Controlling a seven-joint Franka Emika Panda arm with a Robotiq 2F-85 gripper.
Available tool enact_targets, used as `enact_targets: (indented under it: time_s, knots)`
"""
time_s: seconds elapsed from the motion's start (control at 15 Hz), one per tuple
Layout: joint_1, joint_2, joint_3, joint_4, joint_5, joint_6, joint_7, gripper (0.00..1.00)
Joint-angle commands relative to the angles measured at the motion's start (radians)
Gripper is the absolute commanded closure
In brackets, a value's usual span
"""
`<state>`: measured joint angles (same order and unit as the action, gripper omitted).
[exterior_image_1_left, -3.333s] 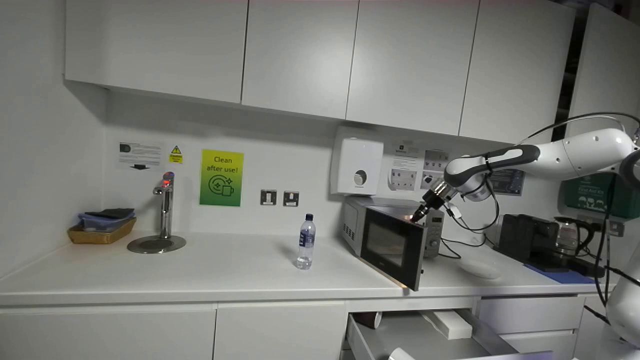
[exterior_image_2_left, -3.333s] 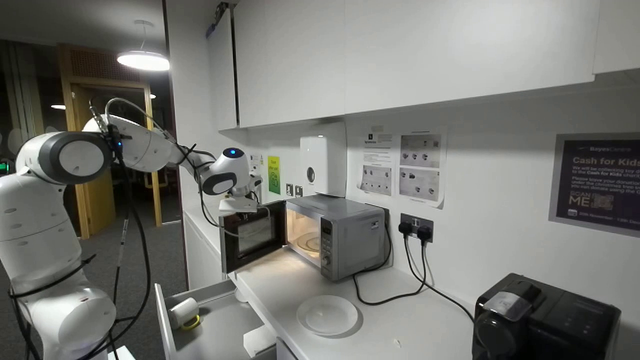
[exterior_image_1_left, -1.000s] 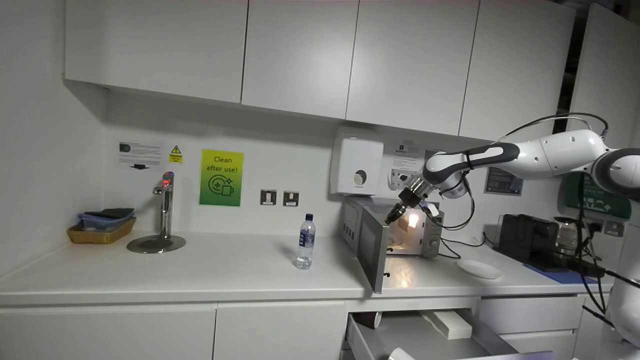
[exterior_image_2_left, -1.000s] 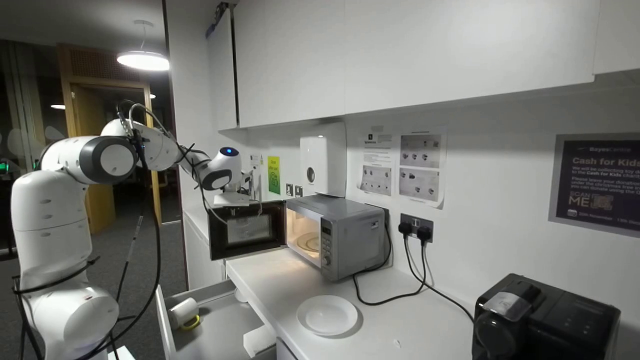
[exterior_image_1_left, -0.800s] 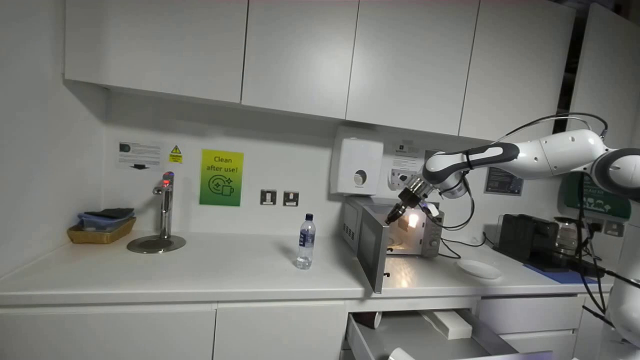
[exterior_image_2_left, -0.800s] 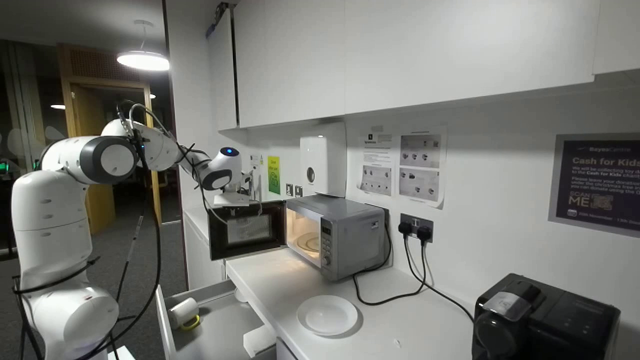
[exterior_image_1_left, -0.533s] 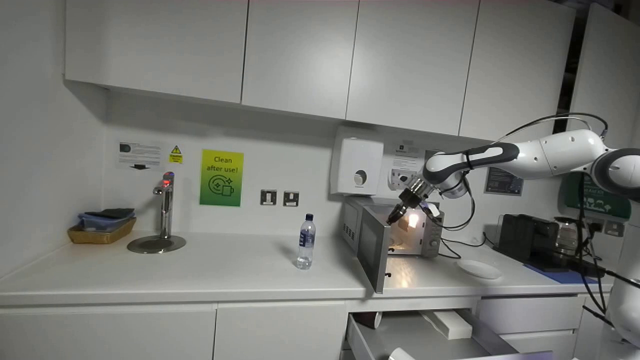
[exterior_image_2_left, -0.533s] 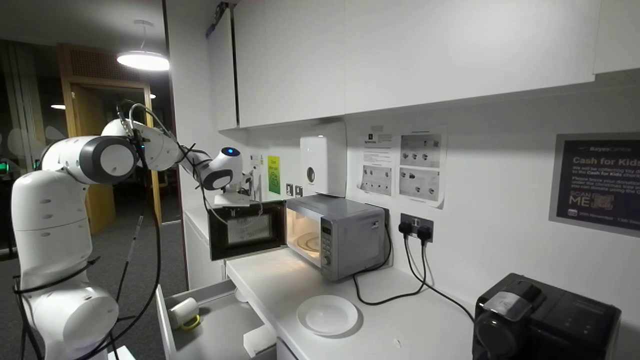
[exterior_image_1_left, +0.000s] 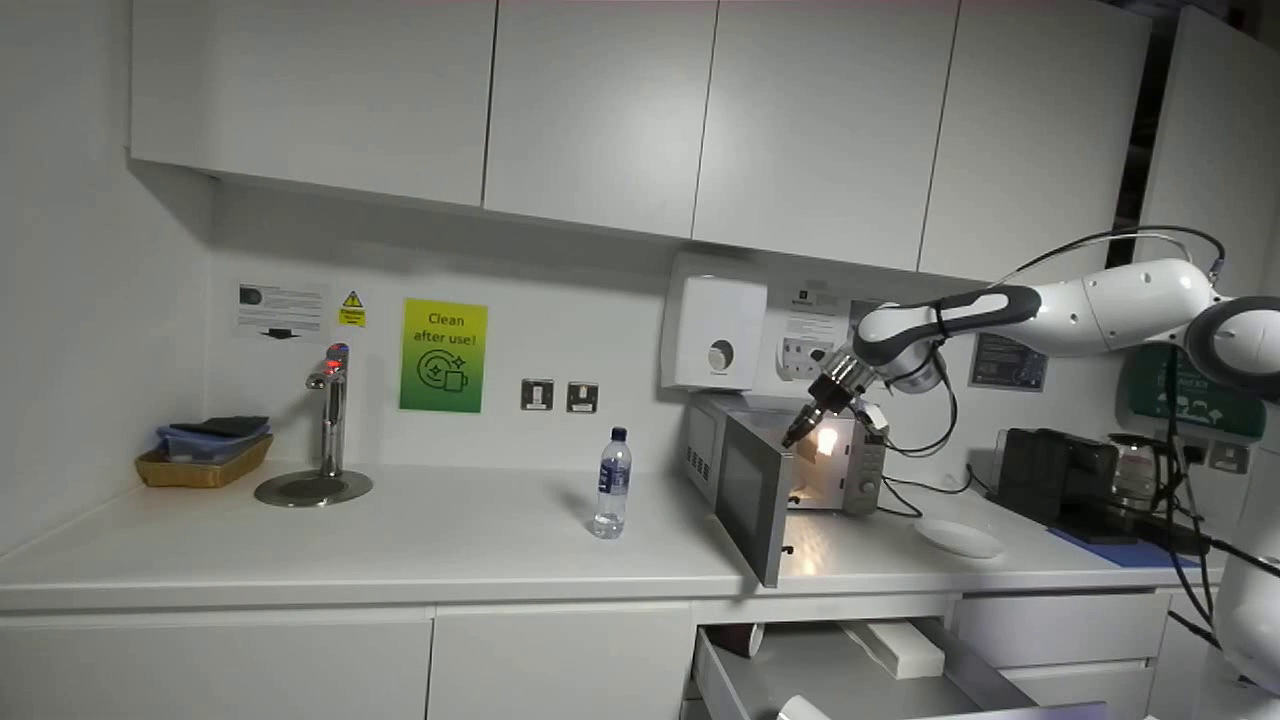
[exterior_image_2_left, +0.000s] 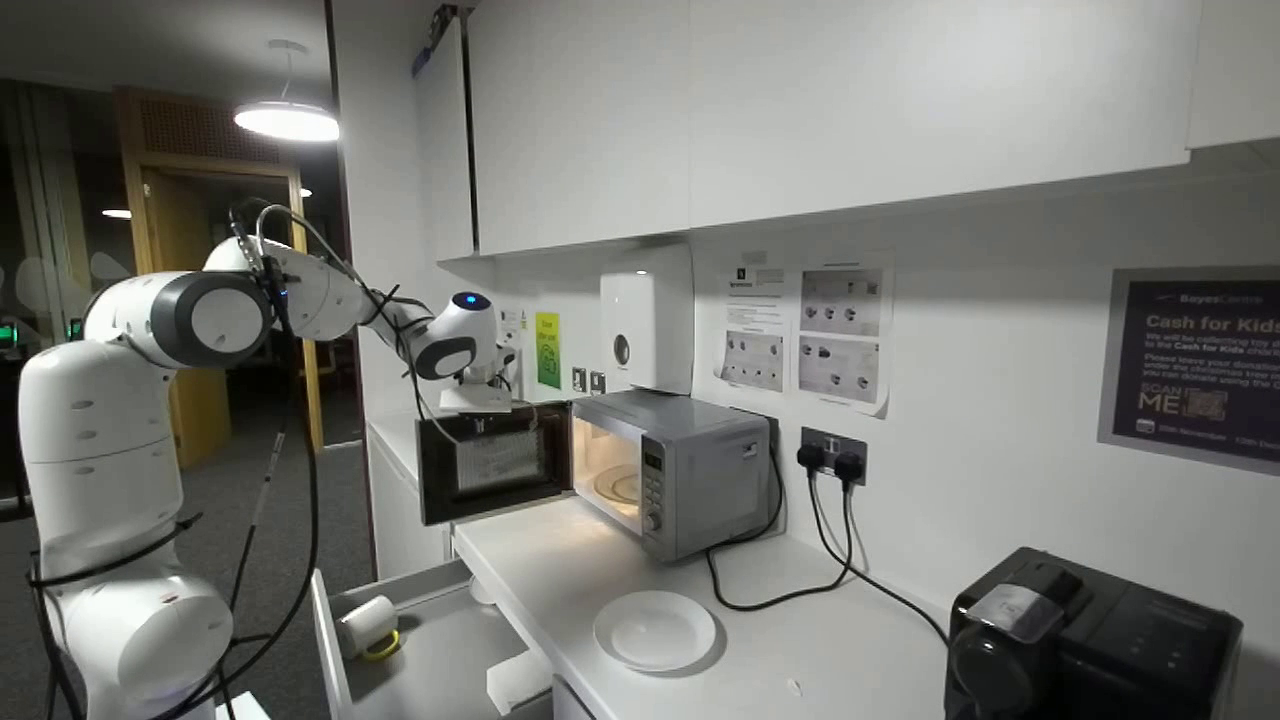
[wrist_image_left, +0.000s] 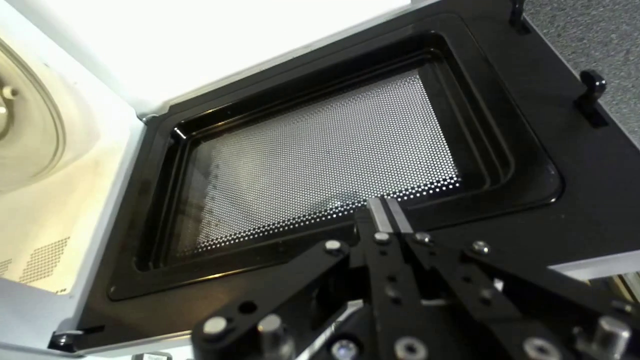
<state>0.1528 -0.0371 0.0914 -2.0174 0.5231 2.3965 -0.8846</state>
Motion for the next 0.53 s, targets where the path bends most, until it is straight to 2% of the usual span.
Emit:
enact_targets:
  time_s: [0.0, 0.47]
  knots:
    - [-0.027, -0.052, -0.017, -0.023, -0.029, -0.035, 0.015, 1.0]
    - [-0.073, -0.099, -0.068, -0.062, -0.089, -0.017, 0.041, 1.0]
